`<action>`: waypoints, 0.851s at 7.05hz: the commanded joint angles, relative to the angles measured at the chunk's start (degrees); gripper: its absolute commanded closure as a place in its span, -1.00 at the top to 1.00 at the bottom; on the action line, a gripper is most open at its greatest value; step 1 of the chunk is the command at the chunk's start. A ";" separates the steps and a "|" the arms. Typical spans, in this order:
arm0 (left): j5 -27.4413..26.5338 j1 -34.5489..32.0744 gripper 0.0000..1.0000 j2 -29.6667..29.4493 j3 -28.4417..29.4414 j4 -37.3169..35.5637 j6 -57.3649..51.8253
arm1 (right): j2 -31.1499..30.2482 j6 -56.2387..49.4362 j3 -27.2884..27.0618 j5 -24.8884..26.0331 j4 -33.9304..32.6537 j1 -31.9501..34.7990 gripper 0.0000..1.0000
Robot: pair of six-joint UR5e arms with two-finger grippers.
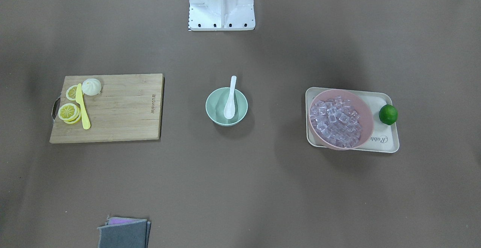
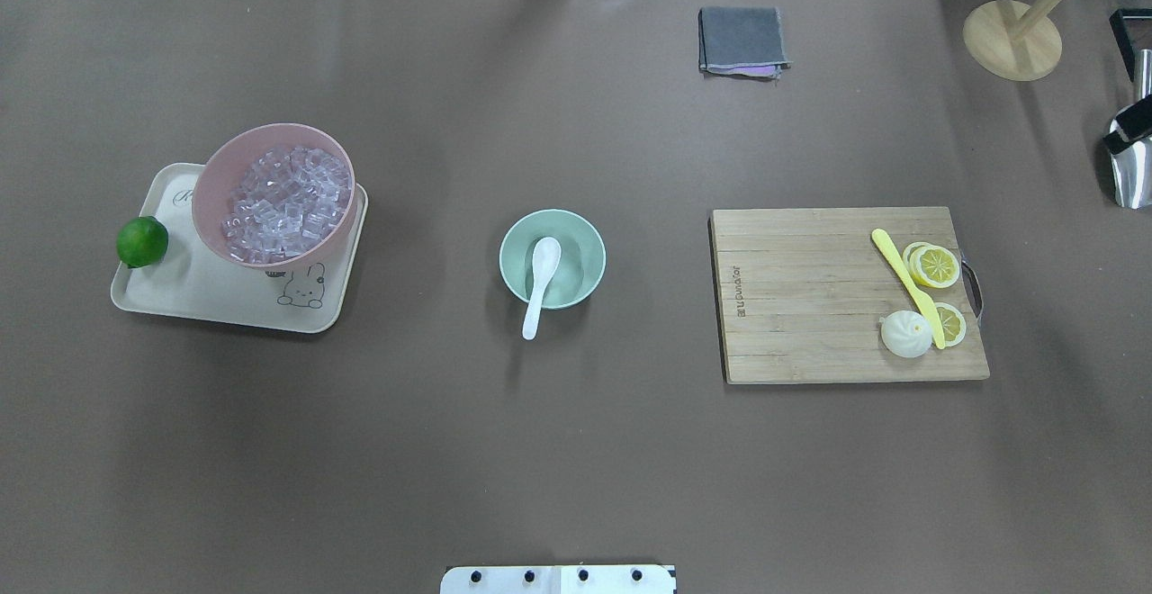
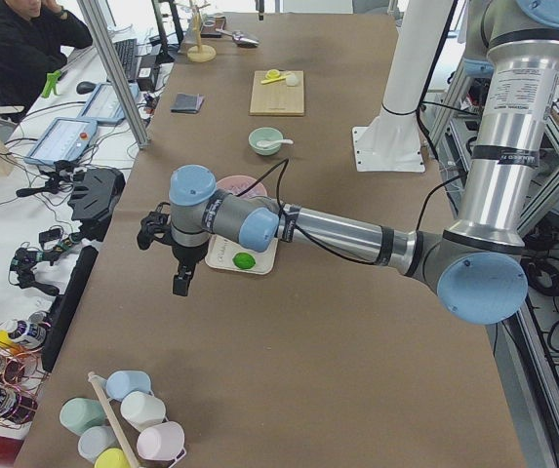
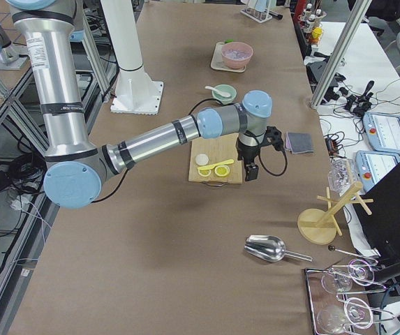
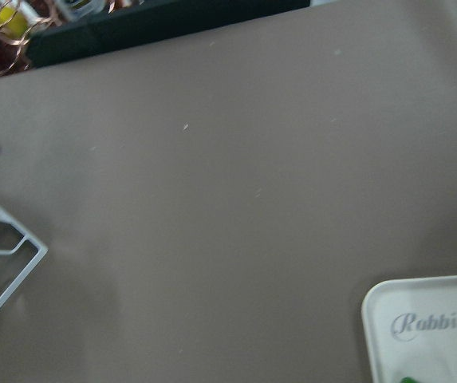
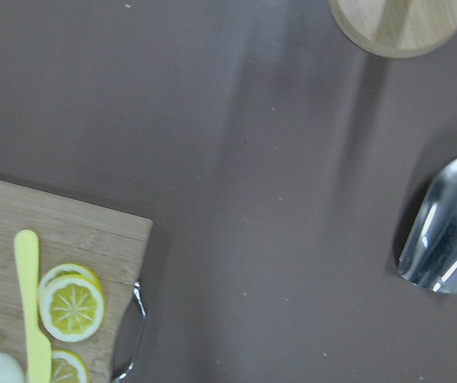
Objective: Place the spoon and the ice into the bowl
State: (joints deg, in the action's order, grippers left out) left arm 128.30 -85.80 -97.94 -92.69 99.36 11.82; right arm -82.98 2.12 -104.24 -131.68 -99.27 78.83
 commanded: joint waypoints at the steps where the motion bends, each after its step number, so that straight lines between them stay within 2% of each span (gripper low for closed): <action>1: 2.98 -2.70 0.95 0.55 0.49 -5.02 -0.13 | -4.63 -1.24 0.70 -1.46 -0.22 3.77 1.00; 4: 4.32 -3.59 0.95 4.24 -2.85 -5.67 0.57 | -9.64 -1.24 1.67 -5.32 -0.13 6.59 1.00; 6: 4.41 -3.68 0.95 6.00 -4.16 -5.58 0.66 | -11.41 -1.33 1.23 -5.25 0.05 7.82 1.00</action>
State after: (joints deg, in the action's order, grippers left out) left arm 132.59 -89.38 -92.88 -96.06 93.78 12.43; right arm -93.23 0.82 -102.66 -136.78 -99.31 85.81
